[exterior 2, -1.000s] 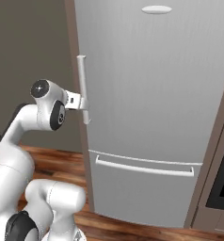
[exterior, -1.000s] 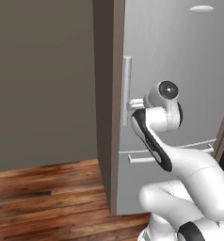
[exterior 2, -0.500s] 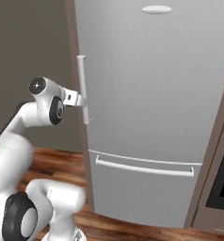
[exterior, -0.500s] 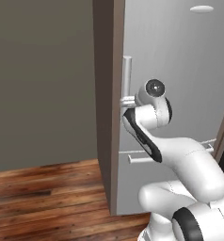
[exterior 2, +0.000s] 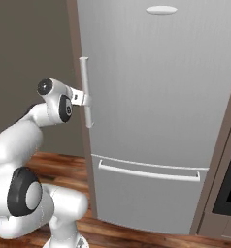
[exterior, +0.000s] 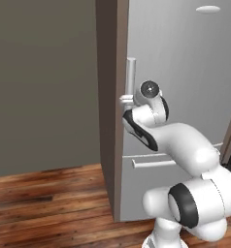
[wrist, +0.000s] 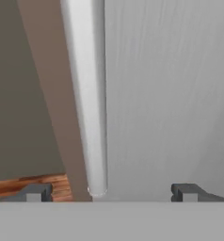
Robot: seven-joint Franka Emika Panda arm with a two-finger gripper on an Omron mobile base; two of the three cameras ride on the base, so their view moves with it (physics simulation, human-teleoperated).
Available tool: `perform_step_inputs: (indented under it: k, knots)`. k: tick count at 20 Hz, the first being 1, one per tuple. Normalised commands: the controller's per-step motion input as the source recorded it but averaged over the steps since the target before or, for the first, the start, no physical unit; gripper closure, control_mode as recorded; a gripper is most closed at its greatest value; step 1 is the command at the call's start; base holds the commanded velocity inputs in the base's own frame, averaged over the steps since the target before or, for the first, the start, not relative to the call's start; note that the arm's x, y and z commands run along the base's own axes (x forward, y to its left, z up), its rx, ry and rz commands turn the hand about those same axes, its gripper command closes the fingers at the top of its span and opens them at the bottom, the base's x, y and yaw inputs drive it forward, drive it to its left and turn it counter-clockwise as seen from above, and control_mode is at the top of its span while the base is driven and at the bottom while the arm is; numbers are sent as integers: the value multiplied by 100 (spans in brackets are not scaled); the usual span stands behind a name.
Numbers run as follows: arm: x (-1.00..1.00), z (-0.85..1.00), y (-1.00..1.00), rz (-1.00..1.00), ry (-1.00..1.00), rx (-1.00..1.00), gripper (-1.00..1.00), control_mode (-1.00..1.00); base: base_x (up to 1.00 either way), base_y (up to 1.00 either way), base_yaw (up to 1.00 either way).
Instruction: Open the fridge, remove the banana, broccoli, and chicken drumstick, and place them on any counter.
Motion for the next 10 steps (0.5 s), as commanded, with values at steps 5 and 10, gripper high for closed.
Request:
perform_step_inputs:
  k: [5, 10]
  knots:
    - [56, -10, 0, 0, -3, 0, -100, -100, 0, 0, 0]
    - [57, -14, 0, 0, 0, 0, -100, -100, 0, 0, 0]
